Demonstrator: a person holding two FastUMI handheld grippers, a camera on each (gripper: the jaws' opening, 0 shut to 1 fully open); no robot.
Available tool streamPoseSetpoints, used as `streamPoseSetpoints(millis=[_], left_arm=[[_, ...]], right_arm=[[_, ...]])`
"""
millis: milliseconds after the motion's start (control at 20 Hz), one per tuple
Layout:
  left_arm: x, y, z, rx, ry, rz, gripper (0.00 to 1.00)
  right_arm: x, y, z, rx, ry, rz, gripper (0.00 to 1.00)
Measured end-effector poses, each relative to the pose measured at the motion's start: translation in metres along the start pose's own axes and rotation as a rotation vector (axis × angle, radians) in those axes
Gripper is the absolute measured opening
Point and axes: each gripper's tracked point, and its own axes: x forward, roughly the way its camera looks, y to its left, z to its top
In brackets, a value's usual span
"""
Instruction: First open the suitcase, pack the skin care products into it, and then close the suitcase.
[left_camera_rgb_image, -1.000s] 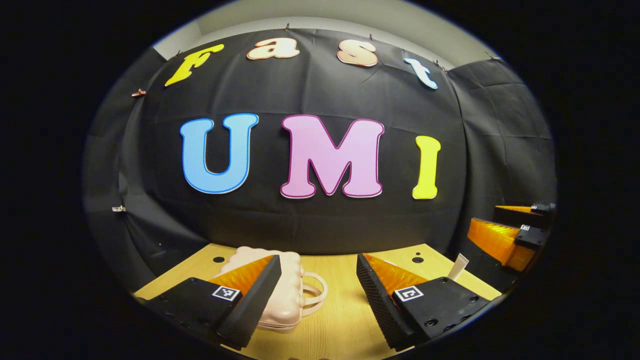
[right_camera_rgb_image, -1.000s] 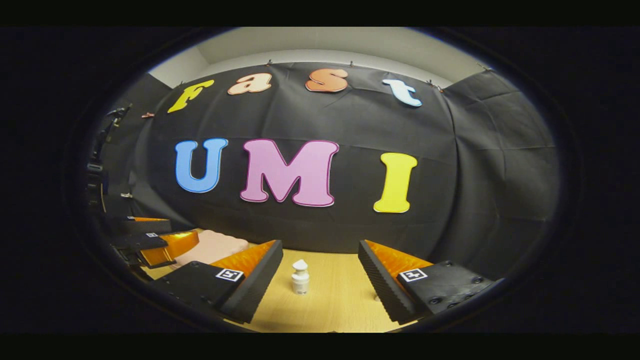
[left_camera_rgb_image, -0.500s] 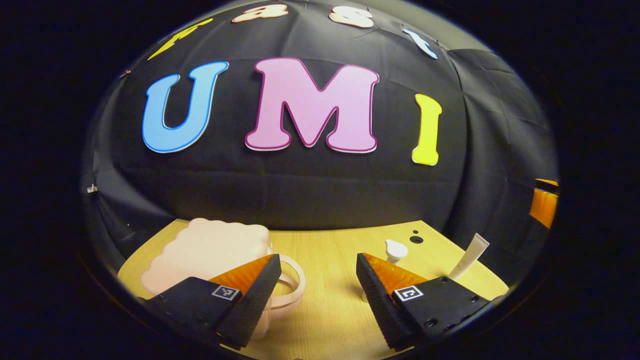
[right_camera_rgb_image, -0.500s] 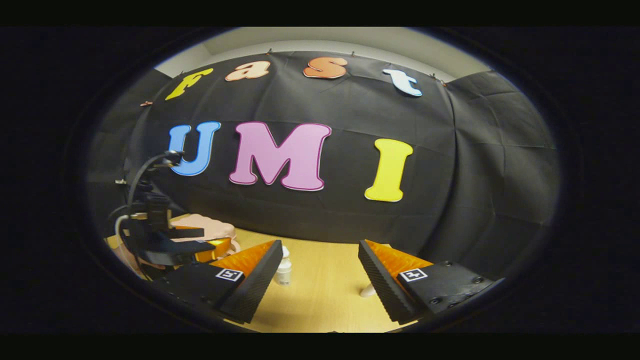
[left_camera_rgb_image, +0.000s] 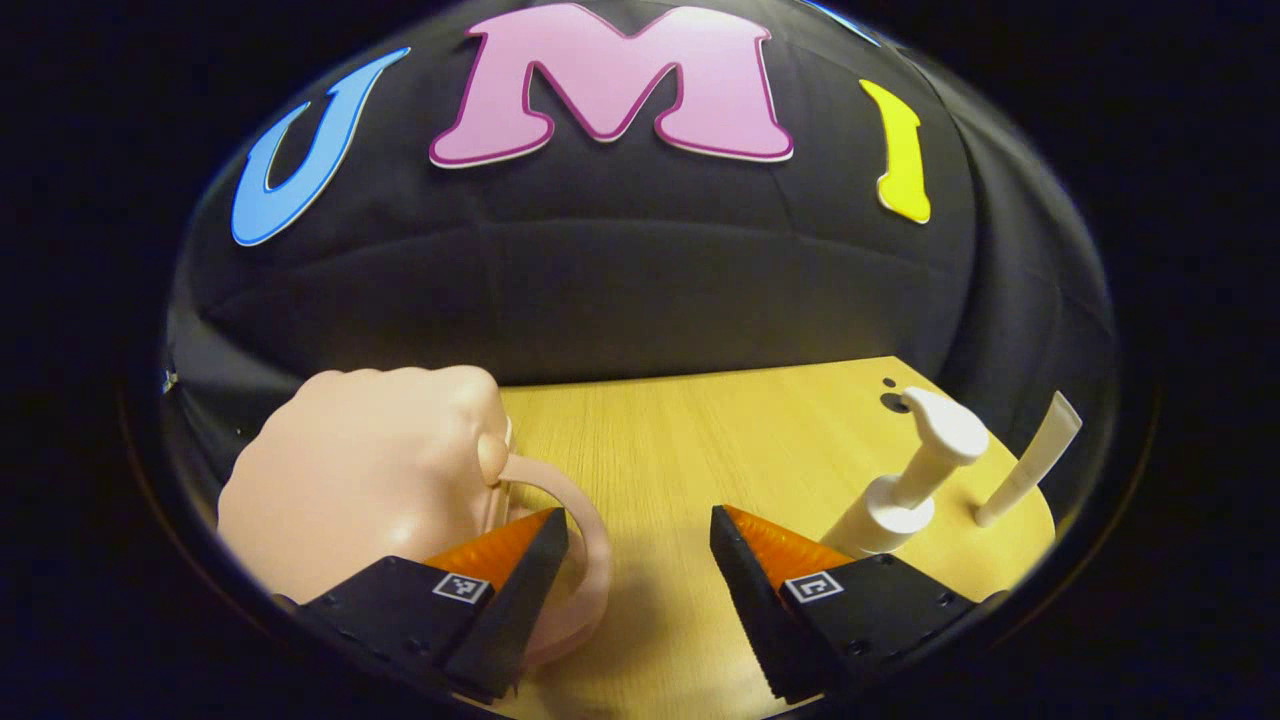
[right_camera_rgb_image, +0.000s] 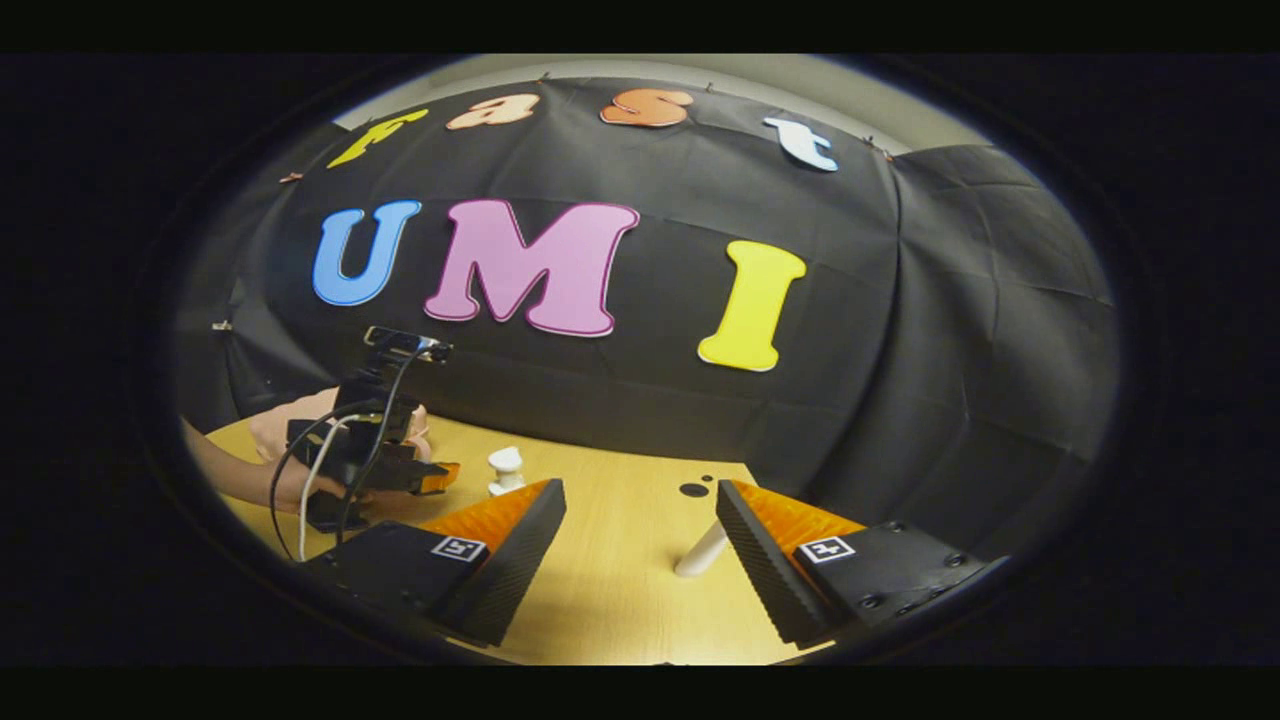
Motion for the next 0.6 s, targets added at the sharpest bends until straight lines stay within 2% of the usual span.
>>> streamPoseSetpoints(millis=[150, 250, 300, 400, 450, 500, 600], left_arm=[[0.016, 0.006, -0.018, 0.053, 0.085, 0.075, 0.84], [0.025, 0.01, -0.027, 0.077, 0.132, 0.11, 0.7], [0.028, 0.014, -0.033, 0.086, 0.159, 0.13, 0.57], [0.031, 0.023, -0.035, 0.106, 0.172, 0.175, 0.53], [0.031, 0.026, -0.035, 0.097, 0.174, 0.186, 0.45], [0.027, 0.022, -0.031, 0.071, 0.173, 0.169, 0.27], [0.023, 0.019, -0.018, 0.038, 0.156, 0.14, 0.23]], right_arm=[[0.005, 0.001, -0.009, -0.012, 0.015, 0.01, 0.97], [0.008, 0.001, -0.011, -0.005, 0.022, 0.019, 0.97], [0.008, 0.0, -0.012, 0.006, 0.024, 0.02, 0.98], [0.01, -0.002, -0.014, 0.018, 0.027, 0.017, 0.97], [0.01, -0.003, -0.014, 0.017, 0.028, 0.017, 0.97], [0.011, -0.004, -0.014, 0.015, 0.028, 0.016, 0.97], [0.011, -0.007, -0.013, 0.017, 0.026, 0.014, 0.97]])
